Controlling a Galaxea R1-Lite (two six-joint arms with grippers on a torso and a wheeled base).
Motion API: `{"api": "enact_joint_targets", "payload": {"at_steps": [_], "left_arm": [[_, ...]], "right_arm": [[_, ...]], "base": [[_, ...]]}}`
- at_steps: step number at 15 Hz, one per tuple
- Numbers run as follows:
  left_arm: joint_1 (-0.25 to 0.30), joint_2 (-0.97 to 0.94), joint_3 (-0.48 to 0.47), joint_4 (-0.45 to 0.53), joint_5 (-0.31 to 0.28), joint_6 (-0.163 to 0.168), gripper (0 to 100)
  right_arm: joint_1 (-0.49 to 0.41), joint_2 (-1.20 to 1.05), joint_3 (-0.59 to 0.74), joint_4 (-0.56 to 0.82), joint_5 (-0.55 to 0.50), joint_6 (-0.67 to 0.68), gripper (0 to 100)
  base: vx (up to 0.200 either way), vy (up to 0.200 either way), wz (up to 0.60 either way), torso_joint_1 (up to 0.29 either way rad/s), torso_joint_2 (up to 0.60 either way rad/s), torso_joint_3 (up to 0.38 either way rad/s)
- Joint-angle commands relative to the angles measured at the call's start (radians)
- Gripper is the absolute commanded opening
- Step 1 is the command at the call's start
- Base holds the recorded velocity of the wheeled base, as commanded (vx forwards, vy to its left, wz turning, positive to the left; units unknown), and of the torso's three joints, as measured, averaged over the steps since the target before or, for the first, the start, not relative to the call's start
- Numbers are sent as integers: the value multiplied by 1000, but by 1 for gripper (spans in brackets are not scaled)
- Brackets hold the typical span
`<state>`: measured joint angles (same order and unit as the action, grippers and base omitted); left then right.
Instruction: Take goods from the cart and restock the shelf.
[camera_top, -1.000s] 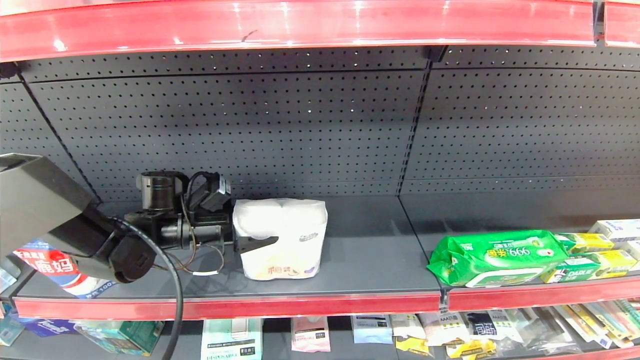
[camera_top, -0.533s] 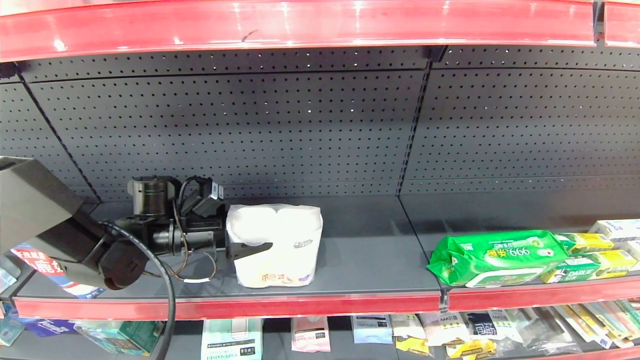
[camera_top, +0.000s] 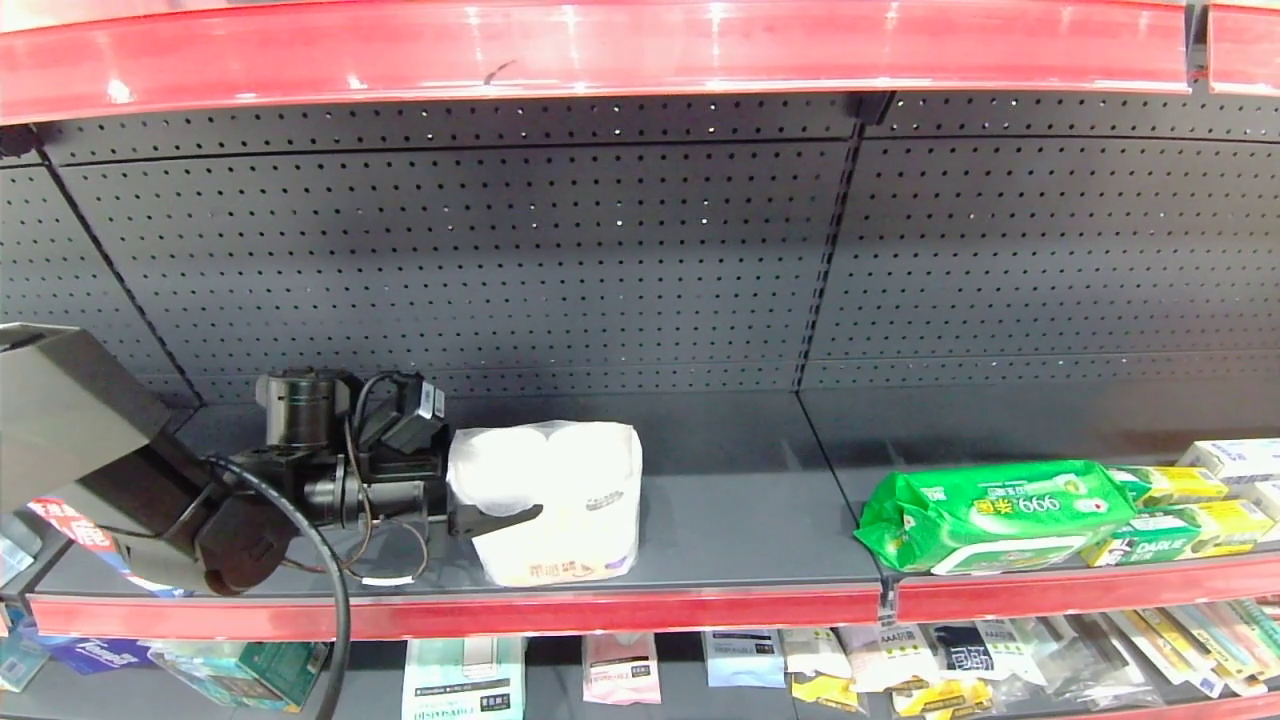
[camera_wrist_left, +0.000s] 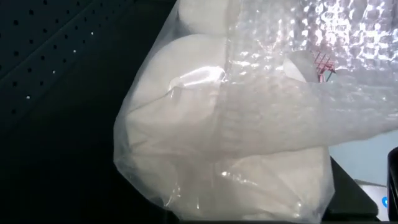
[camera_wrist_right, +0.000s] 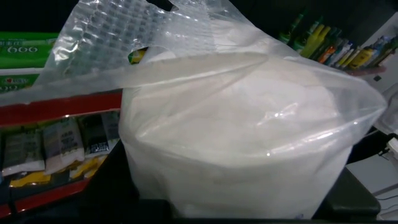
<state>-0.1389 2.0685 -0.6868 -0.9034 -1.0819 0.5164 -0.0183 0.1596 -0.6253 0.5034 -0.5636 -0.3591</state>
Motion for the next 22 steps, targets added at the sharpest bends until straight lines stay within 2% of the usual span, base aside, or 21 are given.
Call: {"api": "enact_joint_targets", "payload": {"at_steps": [1,13,22], "left_arm": [[15,2,18,3,-3,7,0],[21,-1,38,4,-66,8,0],[18,-1,33,4,-49,-1,0]], "right_arm": [[0,3,1,0,1,0,0],[1,14,-5,0,1,0,0],[1,15,-8,0,-1,0,0]], "base": [[0,0,0,0,0,0],[0,0,0,0,0,0],[0,0,0,0,0,0]]}}
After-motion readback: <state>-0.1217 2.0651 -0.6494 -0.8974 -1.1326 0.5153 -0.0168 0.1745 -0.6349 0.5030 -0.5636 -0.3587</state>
